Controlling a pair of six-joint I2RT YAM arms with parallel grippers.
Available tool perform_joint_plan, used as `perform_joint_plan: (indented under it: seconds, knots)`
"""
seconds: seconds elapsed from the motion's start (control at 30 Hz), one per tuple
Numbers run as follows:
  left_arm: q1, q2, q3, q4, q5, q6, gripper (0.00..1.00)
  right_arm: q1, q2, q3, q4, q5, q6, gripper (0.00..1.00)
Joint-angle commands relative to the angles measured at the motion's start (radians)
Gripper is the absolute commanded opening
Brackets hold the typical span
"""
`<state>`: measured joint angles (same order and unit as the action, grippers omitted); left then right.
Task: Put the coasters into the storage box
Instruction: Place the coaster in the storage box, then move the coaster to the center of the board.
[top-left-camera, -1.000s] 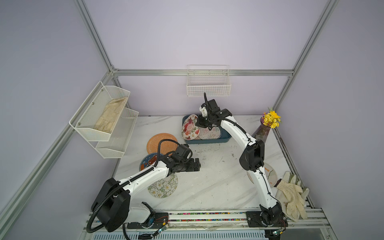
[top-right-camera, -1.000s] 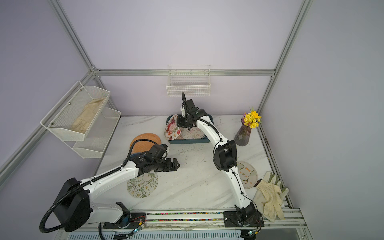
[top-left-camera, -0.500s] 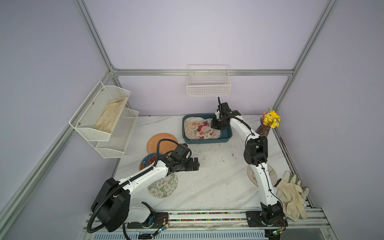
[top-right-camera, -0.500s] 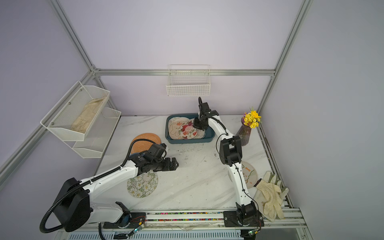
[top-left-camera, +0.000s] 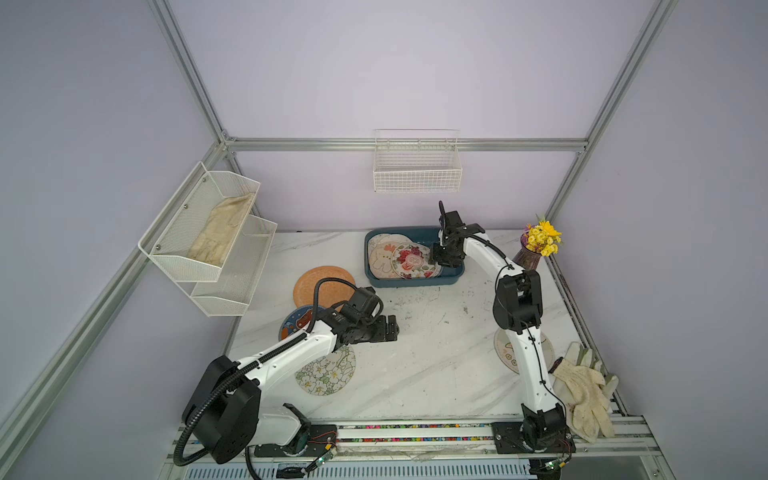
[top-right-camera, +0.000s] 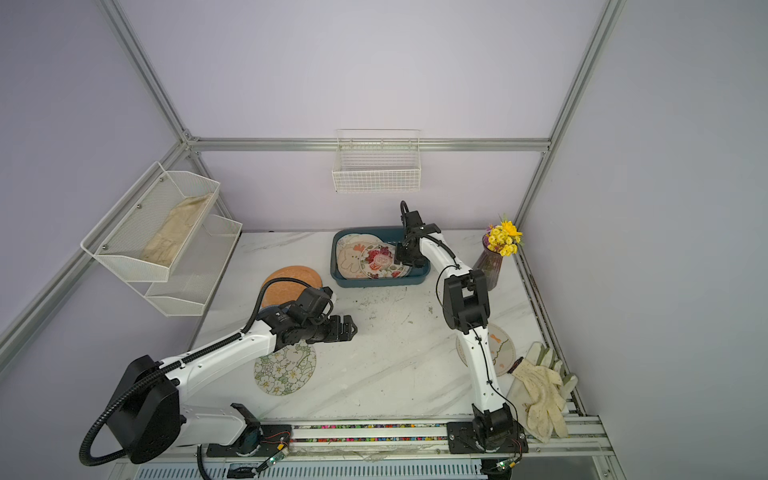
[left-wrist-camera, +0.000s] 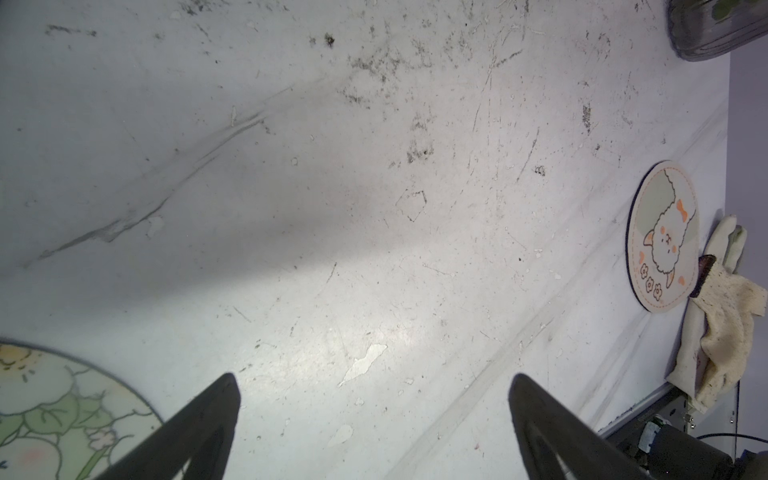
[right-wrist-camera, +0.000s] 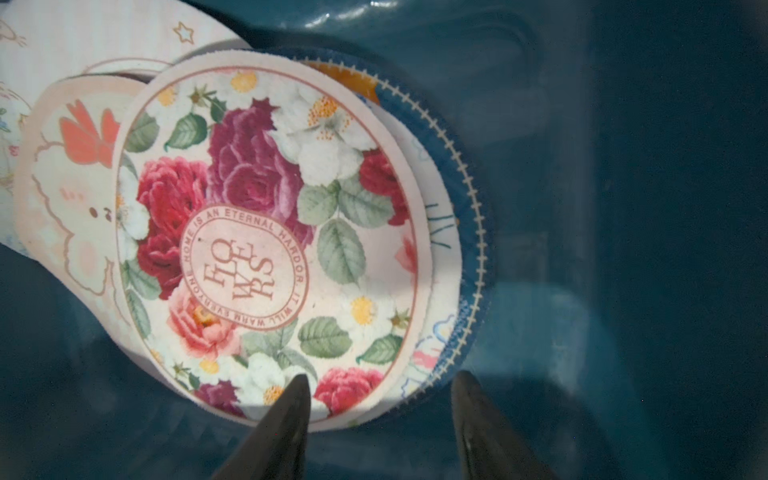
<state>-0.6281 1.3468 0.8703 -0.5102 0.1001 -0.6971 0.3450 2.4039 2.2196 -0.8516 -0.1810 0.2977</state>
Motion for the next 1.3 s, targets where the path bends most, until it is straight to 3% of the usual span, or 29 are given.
perform_joint_plan:
  seconds: [0.0, 0.23, 0.57, 0.87, 1.07, 1.27]
  knots:
    - [0.007, -0.021, -0.032, 0.013, 0.010, -0.010, 1.00, 0.003, -0.118, -0.056, 0.001, 0.020, -0.020, 0.62]
    - [0.007, -0.011, -0.030, 0.025, 0.031, -0.004, 1.00, 0.004, -0.302, -0.289, 0.034, 0.015, -0.029, 0.69]
    - [0.007, 0.000, -0.031, 0.041, 0.064, 0.016, 1.00, -0.032, -0.634, -0.757, 0.076, 0.019, 0.011, 0.75]
    - [0.008, 0.030, -0.021, 0.064, 0.106, 0.046, 1.00, -0.219, -0.842, -1.088, 0.134, 0.015, 0.078, 0.83]
    - [0.007, 0.044, -0.008, 0.066, 0.123, 0.065, 1.00, -0.352, -0.907, -1.183, 0.113, 0.113, 0.104, 0.96]
    - [0.008, 0.044, -0.007, 0.065, 0.135, 0.075, 1.00, -0.510, -0.905, -1.218, 0.130, 0.160, 0.069, 0.97]
